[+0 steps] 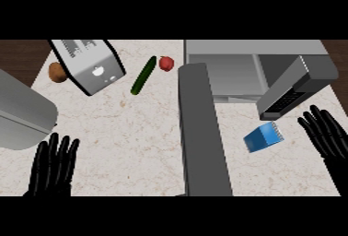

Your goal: Pick up the milk, place it into the microwave and close the microwave

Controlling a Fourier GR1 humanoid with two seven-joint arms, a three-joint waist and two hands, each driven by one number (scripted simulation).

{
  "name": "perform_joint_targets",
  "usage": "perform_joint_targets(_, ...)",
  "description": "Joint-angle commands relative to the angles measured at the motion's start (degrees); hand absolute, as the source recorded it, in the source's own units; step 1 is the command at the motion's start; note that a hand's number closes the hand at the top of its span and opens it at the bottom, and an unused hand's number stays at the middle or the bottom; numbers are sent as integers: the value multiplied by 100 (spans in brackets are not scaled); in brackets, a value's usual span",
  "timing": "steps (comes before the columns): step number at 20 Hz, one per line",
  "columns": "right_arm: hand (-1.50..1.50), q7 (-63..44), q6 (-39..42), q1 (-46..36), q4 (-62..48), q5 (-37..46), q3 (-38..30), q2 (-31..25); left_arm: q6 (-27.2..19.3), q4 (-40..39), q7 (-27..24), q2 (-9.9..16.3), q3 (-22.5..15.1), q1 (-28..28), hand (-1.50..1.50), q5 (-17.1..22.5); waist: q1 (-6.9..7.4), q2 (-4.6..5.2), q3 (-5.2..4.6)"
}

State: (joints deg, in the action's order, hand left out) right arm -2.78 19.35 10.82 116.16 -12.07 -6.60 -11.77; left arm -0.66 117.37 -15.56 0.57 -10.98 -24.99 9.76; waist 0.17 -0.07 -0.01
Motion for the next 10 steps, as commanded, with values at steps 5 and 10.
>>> perform_joint_targets(5,-150,1059,-58,-286,-1500,978,213,403,317,93,-513,233,29,-722,-150,193,44,4,2)
perform_joint_targets(10,-150,2090,-228,-223,-2427,1332,-116,435,91,279,-462,84,-203,-718,-150,-27,17,6,5)
